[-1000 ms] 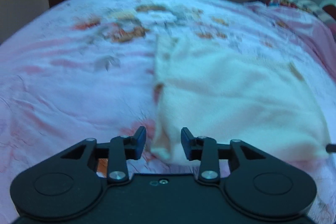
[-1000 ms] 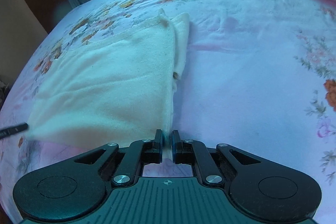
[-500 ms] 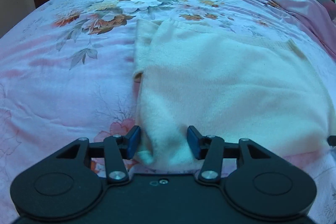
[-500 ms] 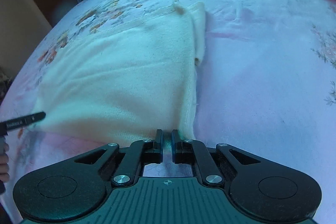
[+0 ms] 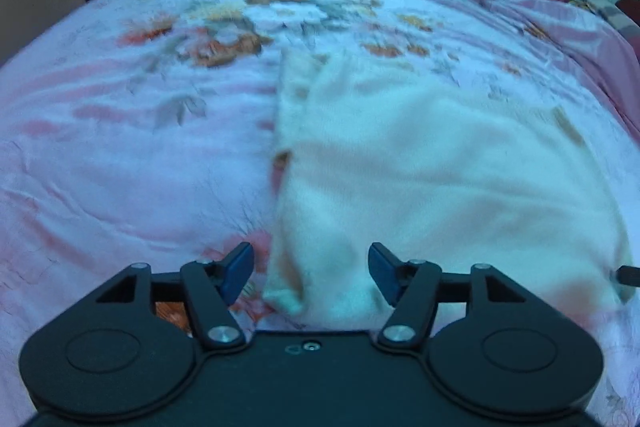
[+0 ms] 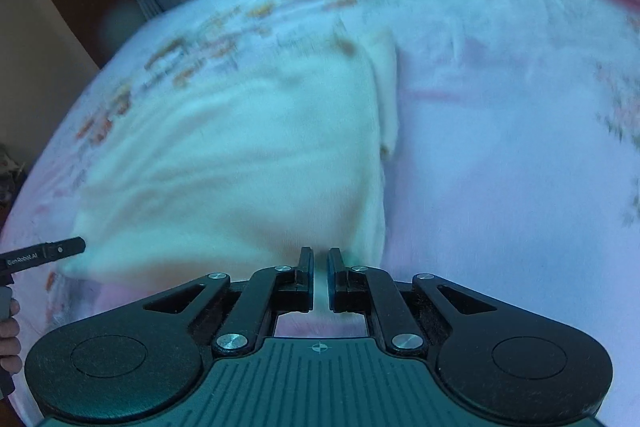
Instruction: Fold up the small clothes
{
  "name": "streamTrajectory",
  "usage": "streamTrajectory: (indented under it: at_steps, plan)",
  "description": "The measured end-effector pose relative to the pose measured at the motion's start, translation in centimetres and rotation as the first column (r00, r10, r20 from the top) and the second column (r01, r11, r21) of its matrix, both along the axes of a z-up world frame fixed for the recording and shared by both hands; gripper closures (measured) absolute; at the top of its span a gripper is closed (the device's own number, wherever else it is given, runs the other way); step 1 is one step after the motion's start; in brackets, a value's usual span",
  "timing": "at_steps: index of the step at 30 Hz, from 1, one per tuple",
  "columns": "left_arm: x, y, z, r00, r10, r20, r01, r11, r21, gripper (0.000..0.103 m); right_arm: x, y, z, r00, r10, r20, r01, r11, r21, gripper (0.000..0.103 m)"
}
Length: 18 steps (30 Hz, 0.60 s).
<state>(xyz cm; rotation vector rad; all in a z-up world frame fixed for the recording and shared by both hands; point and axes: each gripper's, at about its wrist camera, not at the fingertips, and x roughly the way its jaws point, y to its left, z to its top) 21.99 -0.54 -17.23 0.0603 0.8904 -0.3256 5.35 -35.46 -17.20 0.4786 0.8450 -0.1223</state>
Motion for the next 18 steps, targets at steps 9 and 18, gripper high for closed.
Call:
streamTrajectory:
  at_steps: [9,18]
  plan:
    - [0.3,-0.2,-1.5,1.000,0.016,-0.025,-0.015,0.999,0.046,0.036,1.4,1.5,-1.4,0.997,0.026,-0.066,-0.030,0.997,-0.064,0.096]
    - [1.7,-2.8,1.9,1.000,-0.014,0.026,0.014,1.000,-0.025,0.032,2.9,2.2,1.5,0.999,0.023,0.049,-0.019,0.997,-0.077,0.025]
